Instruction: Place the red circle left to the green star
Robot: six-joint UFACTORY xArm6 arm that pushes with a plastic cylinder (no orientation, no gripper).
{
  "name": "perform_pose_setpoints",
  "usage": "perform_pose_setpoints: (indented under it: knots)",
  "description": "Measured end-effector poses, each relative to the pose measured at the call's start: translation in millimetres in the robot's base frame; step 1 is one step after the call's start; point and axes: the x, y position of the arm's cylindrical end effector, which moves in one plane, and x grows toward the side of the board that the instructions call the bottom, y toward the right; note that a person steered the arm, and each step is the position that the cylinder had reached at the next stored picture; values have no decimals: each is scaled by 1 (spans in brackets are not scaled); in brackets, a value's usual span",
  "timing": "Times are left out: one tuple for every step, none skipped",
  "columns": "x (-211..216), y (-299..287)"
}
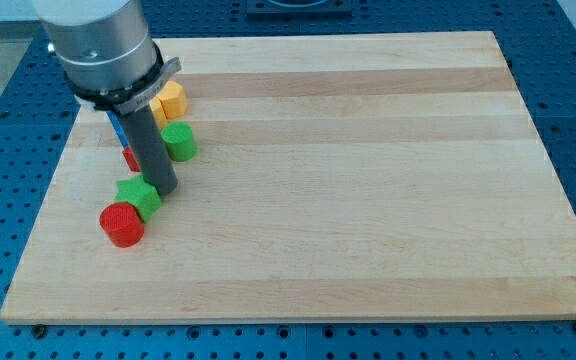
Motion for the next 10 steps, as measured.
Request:
perform_pose_setpoints:
  knots:
    - [8, 0]
    - [4, 3]
    - [44, 30]
    - [94, 25]
    - [107, -3]
    - [107, -33]
    - [87, -42]
    - [74, -41]
    - [48, -39]
    - [46, -39]
